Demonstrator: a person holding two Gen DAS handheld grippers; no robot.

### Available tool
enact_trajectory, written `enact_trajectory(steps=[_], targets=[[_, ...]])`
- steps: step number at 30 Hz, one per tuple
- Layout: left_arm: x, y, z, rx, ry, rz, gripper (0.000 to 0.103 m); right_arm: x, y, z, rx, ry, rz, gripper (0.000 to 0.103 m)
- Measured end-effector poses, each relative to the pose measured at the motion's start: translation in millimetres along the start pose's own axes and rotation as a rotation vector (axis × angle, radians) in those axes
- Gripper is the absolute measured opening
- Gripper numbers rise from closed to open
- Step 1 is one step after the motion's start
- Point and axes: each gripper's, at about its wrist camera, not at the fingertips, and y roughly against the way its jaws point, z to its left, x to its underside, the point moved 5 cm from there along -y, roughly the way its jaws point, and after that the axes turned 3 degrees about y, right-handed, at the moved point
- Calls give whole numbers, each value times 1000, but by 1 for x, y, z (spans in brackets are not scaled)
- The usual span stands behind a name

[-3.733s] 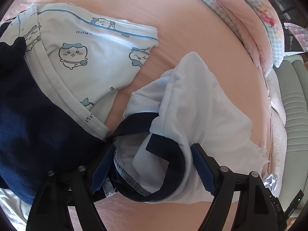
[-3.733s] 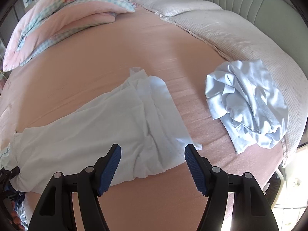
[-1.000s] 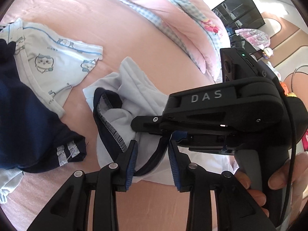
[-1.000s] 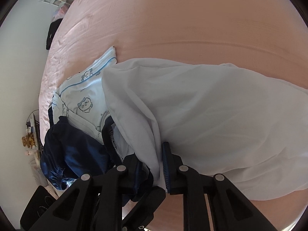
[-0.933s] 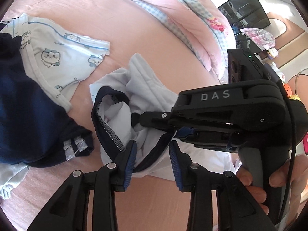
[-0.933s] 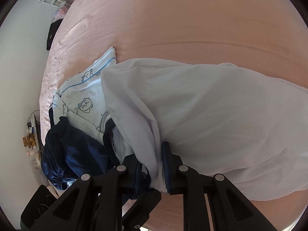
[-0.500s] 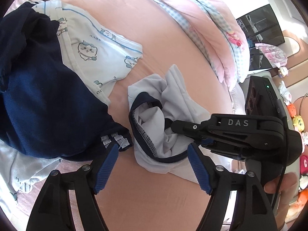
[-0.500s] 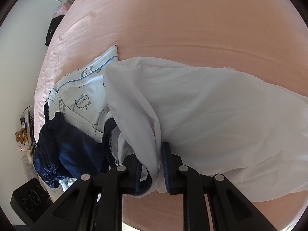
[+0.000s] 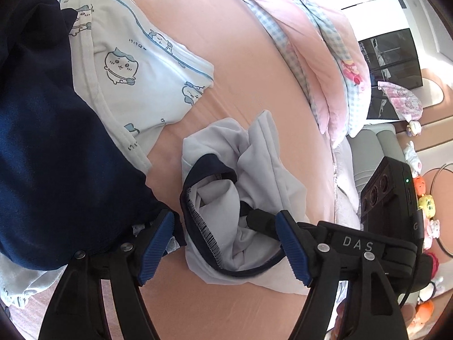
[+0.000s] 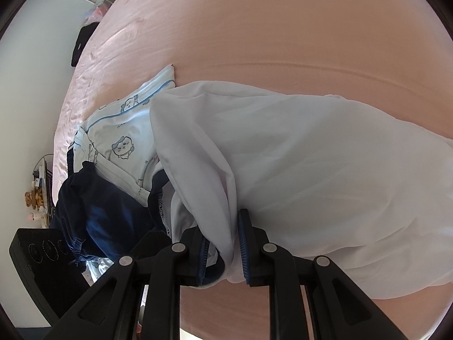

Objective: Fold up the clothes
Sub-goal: 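Press the shirt edge with the right gripper while the left gripper holds the sleeve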

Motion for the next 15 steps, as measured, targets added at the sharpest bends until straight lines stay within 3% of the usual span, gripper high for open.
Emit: enact_trajectory(steps=[8,15], targets=[[-11,-15,4,23,39,52,73,4,3,-1,-16,24,-28,17],[-12,-26,4,18,43,116,68,9,5,7,39,122,-68,18]])
